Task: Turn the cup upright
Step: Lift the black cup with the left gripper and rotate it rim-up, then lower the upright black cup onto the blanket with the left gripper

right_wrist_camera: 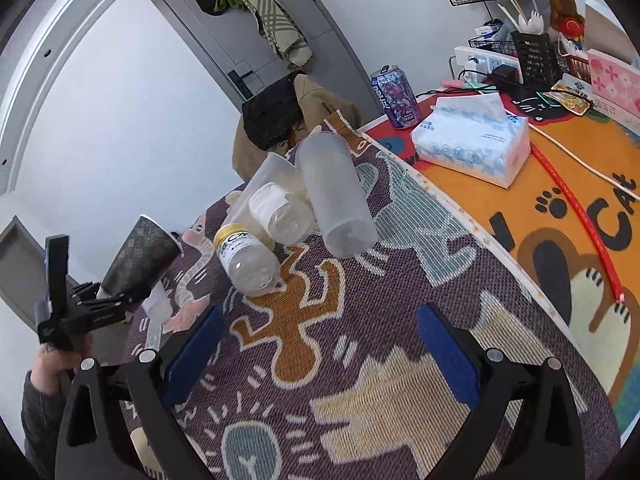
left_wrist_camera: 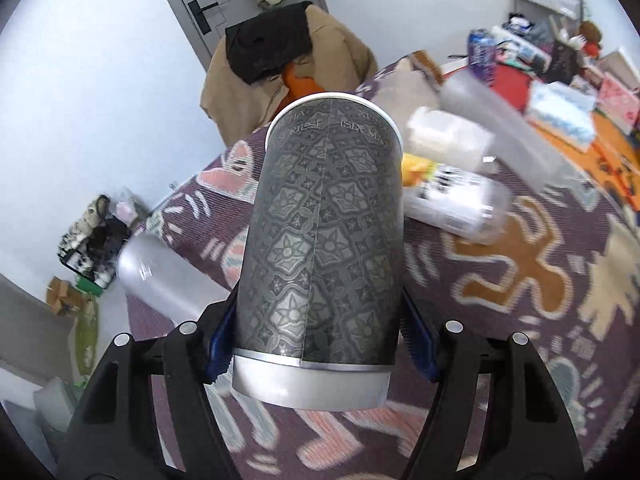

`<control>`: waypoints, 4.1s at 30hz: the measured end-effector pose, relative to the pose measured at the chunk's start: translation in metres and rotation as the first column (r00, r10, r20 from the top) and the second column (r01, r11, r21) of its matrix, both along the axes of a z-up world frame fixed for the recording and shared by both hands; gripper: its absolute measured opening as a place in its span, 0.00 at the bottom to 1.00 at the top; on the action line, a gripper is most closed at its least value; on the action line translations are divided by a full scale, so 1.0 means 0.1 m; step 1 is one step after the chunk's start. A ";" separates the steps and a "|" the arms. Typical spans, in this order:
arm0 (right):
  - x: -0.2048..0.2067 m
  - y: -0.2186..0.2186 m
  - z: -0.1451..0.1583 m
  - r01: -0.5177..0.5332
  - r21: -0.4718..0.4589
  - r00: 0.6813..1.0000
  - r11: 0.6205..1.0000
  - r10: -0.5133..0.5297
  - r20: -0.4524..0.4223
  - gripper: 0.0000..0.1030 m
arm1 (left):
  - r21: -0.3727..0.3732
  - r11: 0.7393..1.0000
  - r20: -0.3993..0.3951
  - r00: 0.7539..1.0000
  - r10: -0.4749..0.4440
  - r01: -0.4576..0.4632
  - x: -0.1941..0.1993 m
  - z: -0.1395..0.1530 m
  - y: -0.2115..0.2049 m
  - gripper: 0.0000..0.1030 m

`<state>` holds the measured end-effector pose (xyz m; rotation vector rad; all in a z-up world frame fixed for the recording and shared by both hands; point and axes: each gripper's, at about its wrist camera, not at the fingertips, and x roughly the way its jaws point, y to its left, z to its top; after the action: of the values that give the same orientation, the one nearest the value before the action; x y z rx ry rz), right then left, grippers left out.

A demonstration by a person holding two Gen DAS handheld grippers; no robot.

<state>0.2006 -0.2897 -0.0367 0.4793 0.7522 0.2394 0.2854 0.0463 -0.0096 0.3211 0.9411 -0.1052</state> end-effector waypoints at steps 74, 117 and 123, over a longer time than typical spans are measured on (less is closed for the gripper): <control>0.02 1.10 -0.64 -0.334 0.220 0.865 0.917 0.390 -0.315 0.93 | -0.539 0.784 -0.069 0.944 0.323 -0.308 -1.89 -0.53 0.29 0.94; -1.02 1.46 0.22 -0.190 -0.508 0.873 0.840 0.382 0.304 0.76 | -0.529 0.818 0.017 0.961 0.277 -0.226 -2.13 -0.44 0.27 0.94; -1.03 1.47 -0.04 -0.193 -0.524 0.891 0.830 0.371 0.260 0.81 | -0.525 0.821 0.010 0.963 0.270 -0.225 -2.18 -0.49 0.23 0.94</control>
<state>0.0980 -0.1430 -0.0403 -0.1668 0.4986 0.3934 0.0674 0.0693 -0.0581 -0.3027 0.8262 -0.1016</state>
